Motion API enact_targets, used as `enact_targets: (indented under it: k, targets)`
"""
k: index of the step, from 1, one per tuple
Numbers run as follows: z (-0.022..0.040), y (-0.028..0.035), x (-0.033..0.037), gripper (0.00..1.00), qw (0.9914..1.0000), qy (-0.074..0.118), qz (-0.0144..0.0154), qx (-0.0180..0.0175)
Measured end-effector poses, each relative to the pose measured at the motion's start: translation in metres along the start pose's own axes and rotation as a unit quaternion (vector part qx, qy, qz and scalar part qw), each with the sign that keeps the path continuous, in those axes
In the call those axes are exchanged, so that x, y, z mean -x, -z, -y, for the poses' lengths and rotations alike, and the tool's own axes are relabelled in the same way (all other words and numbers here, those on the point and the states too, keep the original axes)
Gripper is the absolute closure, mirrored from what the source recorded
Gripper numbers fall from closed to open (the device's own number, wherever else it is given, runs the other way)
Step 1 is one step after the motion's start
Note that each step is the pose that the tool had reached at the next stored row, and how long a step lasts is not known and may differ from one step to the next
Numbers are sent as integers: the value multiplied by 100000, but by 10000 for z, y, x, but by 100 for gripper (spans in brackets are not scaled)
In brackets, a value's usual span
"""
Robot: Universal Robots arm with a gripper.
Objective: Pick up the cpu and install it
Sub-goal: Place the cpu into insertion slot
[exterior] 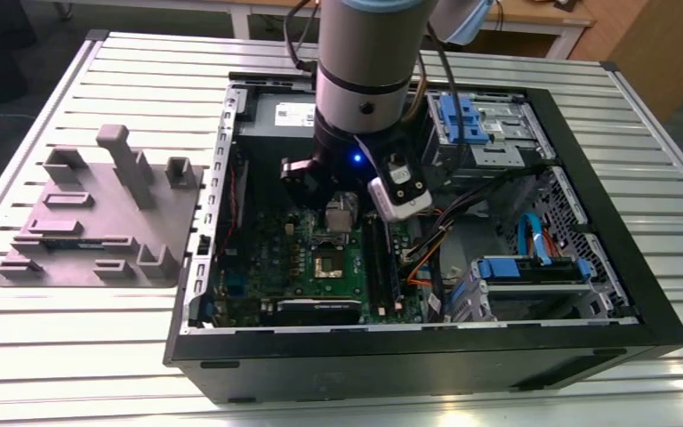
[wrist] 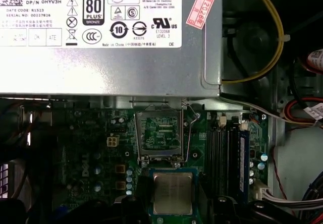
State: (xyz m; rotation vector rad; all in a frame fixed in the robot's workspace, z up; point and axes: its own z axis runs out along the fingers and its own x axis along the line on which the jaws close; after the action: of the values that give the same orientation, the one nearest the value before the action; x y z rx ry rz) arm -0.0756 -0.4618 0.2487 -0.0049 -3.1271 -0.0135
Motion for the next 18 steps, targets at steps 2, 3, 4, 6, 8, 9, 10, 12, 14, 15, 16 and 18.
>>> enact_targets:
  k: [2,3,4,6,8,9,10,12,14,15,16,18]
  targets:
    - [1,-31,0,53,100000,2,-8,-18]
    - [2,-46,0,53,100000,-2,-8,-17]
    - [6,-61,1,53,100000,-1,-10,-18]
    - [13,-96,1,53,100000,0,-36,-26]
    - [27,-129,2,53,100000,6,-70,-35]
    - [42,-144,2,53,100000,-2,-82,-30]
    - [63,-158,2,53,100000,0,-80,-22]
    - [97,-186,0,53,100000,35,-99,-32]
    - [112,-224,-10,53,100000,187,-146,-18]
    - [117,-239,-21,53,99999,357,-152,-21]
    - [120,-250,-28,53,99998,557,-156,-29]
    - [126,-276,-35,53,99997,723,-155,-22]
